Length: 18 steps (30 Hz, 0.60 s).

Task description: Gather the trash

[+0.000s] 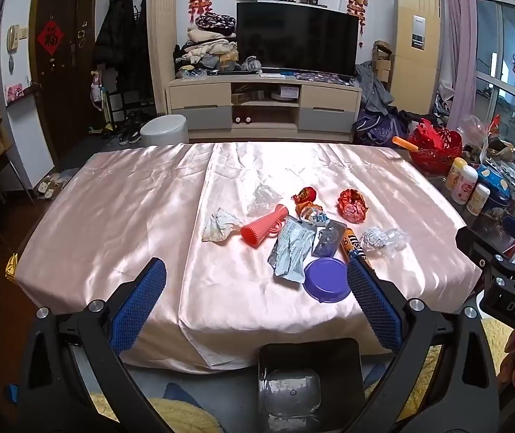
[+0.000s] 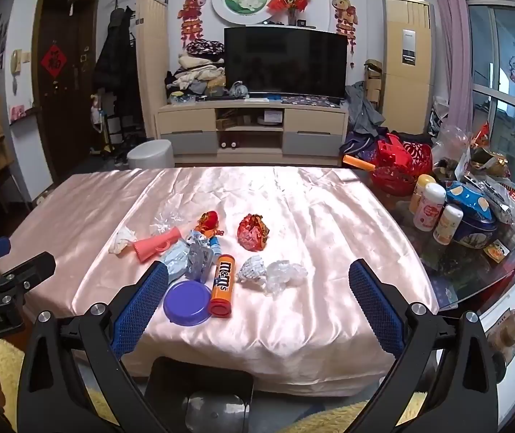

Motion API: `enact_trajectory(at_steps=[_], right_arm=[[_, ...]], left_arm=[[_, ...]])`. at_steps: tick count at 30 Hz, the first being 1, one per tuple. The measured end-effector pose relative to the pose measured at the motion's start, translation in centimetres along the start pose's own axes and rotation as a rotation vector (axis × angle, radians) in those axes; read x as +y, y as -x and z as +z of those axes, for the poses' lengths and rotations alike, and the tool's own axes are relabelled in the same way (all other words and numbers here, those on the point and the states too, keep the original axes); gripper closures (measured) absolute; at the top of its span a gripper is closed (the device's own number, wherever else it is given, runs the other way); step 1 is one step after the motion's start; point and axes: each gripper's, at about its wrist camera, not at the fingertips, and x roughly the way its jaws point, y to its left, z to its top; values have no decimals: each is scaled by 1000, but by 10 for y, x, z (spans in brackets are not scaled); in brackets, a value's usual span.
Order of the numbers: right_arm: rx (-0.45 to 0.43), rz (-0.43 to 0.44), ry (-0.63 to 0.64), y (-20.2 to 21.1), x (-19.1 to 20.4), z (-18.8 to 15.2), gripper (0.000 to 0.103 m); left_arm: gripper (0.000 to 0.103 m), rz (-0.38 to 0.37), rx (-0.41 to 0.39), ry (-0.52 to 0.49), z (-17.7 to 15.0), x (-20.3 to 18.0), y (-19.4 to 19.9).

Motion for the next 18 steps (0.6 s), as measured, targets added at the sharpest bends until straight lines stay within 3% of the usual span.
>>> enact_trajectory(at_steps=[18], right_arm=[[-3,-6,-16,-1,-6,2,3]], left_arm=[[8,18,21,-25,2,-4,-11]])
